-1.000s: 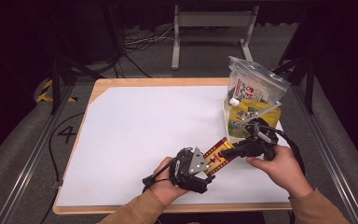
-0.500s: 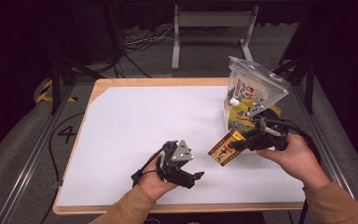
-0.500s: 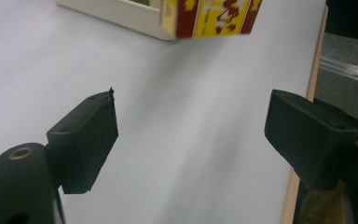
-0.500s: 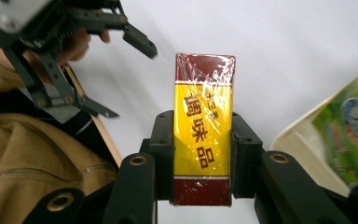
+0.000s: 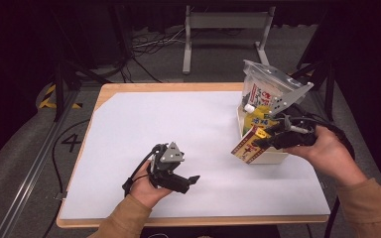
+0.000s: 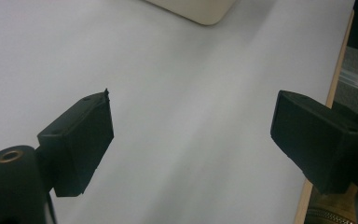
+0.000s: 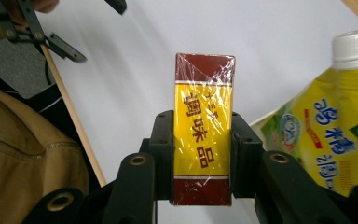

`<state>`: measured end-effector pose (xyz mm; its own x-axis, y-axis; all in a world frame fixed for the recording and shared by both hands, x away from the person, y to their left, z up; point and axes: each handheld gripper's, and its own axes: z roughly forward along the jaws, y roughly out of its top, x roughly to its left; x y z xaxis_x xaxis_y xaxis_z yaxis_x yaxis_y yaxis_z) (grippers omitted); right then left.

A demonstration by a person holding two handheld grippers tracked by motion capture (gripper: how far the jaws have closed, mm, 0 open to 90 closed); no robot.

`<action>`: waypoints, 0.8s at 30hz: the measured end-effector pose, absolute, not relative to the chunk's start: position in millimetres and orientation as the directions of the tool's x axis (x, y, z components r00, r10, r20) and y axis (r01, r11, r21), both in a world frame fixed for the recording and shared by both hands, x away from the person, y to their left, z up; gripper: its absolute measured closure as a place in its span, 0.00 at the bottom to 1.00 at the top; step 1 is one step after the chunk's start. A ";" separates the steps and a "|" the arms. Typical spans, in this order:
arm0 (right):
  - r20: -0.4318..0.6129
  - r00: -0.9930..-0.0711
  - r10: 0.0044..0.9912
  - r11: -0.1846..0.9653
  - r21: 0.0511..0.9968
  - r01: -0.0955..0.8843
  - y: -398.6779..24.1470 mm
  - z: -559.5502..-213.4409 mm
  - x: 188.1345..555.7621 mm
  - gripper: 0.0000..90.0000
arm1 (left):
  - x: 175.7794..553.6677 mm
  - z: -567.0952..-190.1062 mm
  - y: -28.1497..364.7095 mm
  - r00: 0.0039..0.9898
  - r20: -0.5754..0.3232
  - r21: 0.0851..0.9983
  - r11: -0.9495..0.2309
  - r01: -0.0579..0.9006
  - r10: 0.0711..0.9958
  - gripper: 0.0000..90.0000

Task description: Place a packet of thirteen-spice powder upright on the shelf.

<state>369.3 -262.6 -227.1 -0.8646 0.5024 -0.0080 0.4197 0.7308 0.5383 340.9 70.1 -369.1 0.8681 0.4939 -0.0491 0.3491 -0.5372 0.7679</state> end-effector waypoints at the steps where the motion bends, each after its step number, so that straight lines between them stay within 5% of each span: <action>1: -0.008 -0.865 0.502 0.731 0.538 0.420 -262.6 -227.1 369.3 0.76 | 340.9 -369.1 70.1 0.868 -0.049 0.768 -0.537 0.349 0.494 0.15; 24: -0.117 -0.891 0.438 0.813 0.475 0.337 -278.3 -210.8 394.8 0.76 | 355.5 -365.7 121.7 0.809 -0.106 0.792 -0.442 0.420 0.579 0.11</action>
<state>394.8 -278.3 -210.8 -0.8913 0.4381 -0.1168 0.3374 0.8130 0.4746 355.5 121.7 -365.7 0.8087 0.5786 -0.1060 0.4202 -0.4422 0.7924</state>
